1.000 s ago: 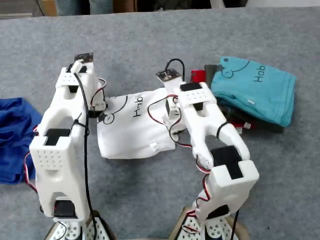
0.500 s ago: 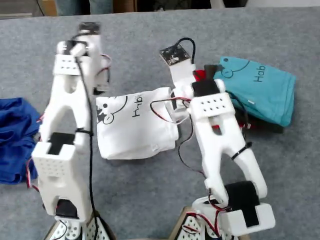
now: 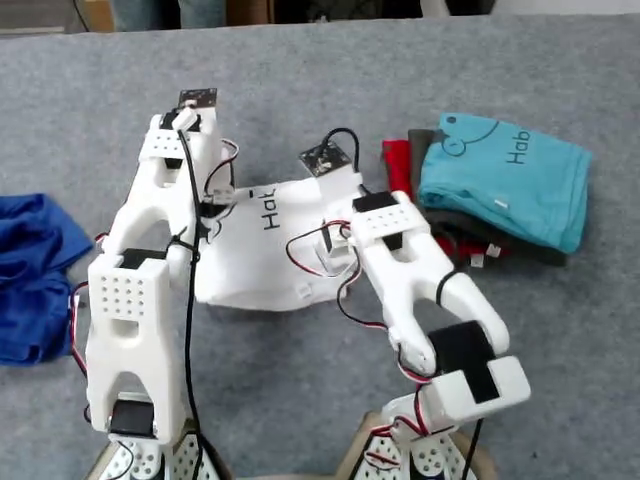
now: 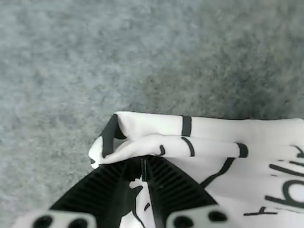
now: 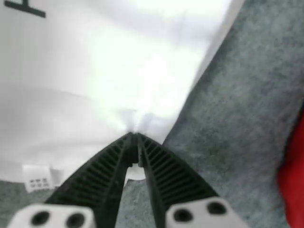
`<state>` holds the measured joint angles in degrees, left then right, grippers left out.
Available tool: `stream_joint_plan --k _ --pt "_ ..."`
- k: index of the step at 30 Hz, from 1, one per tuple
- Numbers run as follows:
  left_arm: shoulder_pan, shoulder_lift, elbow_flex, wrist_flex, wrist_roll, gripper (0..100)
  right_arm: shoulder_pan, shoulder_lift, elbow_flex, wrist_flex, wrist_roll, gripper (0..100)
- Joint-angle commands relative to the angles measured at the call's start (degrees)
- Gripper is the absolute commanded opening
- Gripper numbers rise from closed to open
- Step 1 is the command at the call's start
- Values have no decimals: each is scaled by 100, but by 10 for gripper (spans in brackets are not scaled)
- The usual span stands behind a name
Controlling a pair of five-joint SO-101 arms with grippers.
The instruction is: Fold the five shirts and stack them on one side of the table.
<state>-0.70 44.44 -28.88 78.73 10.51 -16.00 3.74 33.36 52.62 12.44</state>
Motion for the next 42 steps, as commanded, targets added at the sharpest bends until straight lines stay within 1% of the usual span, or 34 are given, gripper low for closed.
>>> stream_joint_plan --k 1,3,5,9,13,16,17,19,21,23,25,29,31,35,40,42 --pt "-312 44 -4 -281 62 29 220 22 4 -229 -9 15" --pt "-295 44 -13 -264 44 29 264 -40 -57 -193 0 15" --pt "-268 35 -145 -105 35 29 264 -356 -171 229 0 15" --pt "-277 -62 -1024 765 35 29 237 -1534 -514 1160 0 15" --pt "-277 -334 -2097 1538 35 29 229 -2659 -576 1407 -97 15" --pt "-295 -545 -2905 2022 35 29 35 -2949 -523 1442 -826 20" --pt "-321 -615 -3152 2154 35 29 -53 -2949 -514 1512 -1099 42" --pt "-347 -730 -3415 2215 -9 29 -308 -2949 -523 1556 -1591 125" --pt "-409 -888 -3415 2215 -229 29 -624 -2932 -523 1495 -2040 213" --pt "-497 -985 -3336 2215 -369 29 -941 -2765 -523 1363 -2470 276" --pt "-716 -1108 -3152 2215 -396 29 -1125 -2413 -523 1213 -3086 310" --pt "-1182 -1213 -2774 2215 -413 29 -1187 -1341 -629 853 -4387 359" --pt "-1367 -1284 -2598 2215 -413 29 -1187 -752 -769 642 -4738 383" --pt "-1631 -1380 -2404 2215 -422 29 -1152 435 -1165 237 -5064 406" --pt "-1859 -1389 -2387 2215 -422 29 -1029 1736 -1596 88 -5002 401" --pt "-1921 -1380 -2387 2215 -527 29 -985 1886 -1710 114 -5002 361"
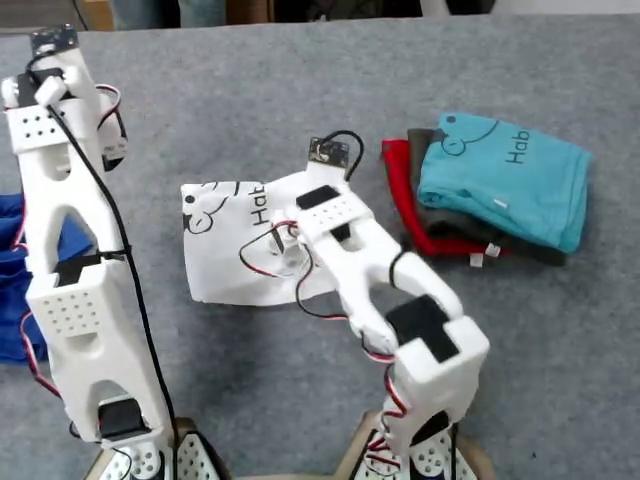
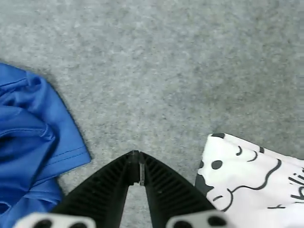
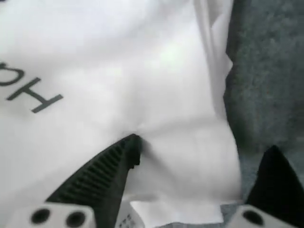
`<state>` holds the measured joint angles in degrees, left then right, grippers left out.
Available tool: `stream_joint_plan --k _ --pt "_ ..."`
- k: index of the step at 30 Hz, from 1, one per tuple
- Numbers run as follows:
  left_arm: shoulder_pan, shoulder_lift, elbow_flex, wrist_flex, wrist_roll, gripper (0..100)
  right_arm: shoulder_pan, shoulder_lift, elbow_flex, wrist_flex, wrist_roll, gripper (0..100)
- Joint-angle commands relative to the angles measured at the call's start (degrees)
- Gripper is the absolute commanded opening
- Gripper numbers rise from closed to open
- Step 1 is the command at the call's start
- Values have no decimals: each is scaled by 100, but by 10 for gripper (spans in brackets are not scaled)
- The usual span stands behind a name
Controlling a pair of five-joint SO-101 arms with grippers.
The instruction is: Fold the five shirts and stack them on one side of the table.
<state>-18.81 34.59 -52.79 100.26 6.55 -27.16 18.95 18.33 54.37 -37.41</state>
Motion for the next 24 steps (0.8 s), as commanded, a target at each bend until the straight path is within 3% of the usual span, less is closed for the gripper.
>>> stream_joint_plan --k 1,6,19,24 --pt "-110 -378 13 62 -229 29 132 347 -233 -26 -9 322" --pt "-110 -404 13 62 -387 29 167 -66 -189 158 492 57" --pt "-110 -404 13 62 -466 29 176 -1077 -207 651 844 13" --pt "-119 -404 4 62 -457 29 308 -1719 -207 703 1310 13"
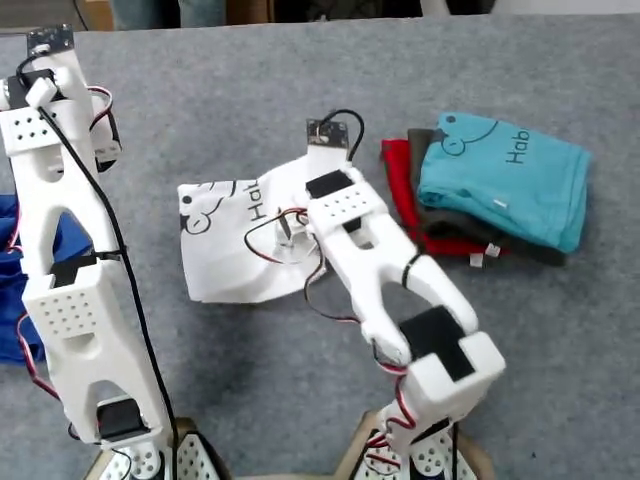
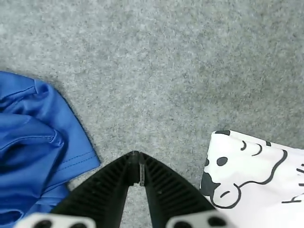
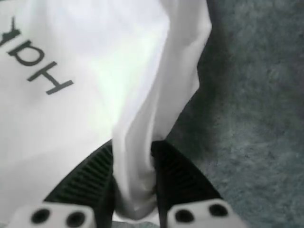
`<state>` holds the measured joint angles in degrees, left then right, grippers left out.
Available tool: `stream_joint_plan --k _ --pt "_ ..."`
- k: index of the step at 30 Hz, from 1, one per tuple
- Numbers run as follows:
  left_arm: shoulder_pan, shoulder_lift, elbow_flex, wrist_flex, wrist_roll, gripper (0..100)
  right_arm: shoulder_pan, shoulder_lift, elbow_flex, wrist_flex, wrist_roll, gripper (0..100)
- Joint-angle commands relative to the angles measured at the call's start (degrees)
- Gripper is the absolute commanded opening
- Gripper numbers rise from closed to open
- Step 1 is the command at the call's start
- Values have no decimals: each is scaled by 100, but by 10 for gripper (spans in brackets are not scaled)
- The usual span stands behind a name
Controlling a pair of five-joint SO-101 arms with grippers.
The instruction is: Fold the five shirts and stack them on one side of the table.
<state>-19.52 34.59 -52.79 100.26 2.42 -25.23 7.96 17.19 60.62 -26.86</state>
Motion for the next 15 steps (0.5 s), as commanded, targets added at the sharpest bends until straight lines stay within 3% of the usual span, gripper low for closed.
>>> stream_joint_plan --k 1,4,12,15 --pt "-48 -404 4 62 -44 29 105 -813 -110 185 369 13" --pt "-48 -404 4 62 -44 29 422 -1376 -497 448 818 13" --pt "-48 -404 -13 62 -44 29 2558 -1305 -1763 536 2233 13" --pt "-48 -404 -4 62 -44 29 3209 -1095 -2290 1011 2523 13"
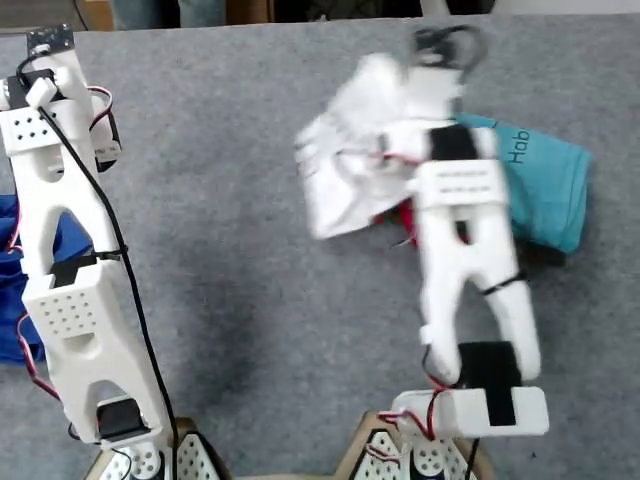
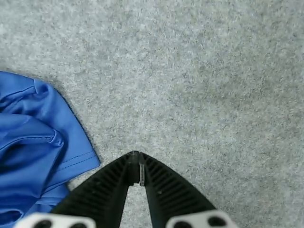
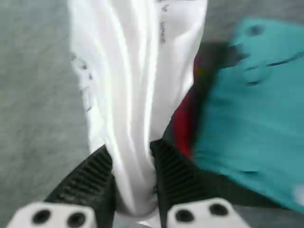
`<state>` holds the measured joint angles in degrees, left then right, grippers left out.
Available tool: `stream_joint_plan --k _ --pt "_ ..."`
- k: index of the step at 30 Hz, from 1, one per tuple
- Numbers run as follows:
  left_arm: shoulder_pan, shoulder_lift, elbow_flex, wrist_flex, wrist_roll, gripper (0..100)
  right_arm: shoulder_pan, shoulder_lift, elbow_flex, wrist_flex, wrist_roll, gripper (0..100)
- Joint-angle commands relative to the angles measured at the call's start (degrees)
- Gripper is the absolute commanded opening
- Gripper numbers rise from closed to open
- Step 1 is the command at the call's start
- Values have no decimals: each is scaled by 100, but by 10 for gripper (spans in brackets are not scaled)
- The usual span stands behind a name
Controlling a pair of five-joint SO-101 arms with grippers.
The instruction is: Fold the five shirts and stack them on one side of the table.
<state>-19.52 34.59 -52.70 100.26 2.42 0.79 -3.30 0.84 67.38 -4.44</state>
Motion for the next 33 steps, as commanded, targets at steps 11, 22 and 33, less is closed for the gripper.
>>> stream_joint_plan --k 11,22,33 --pt "-57 -545 -4 62 -44 29 2514 1534 -2000 1037 1407 14" --pt "-1218 -1644 462 62 -615 68 2488 2079 -2431 1582 1565 207" --pt "-2527 -765 2334 -738 -431 212 1609 1095 -2431 1837 1556 430"
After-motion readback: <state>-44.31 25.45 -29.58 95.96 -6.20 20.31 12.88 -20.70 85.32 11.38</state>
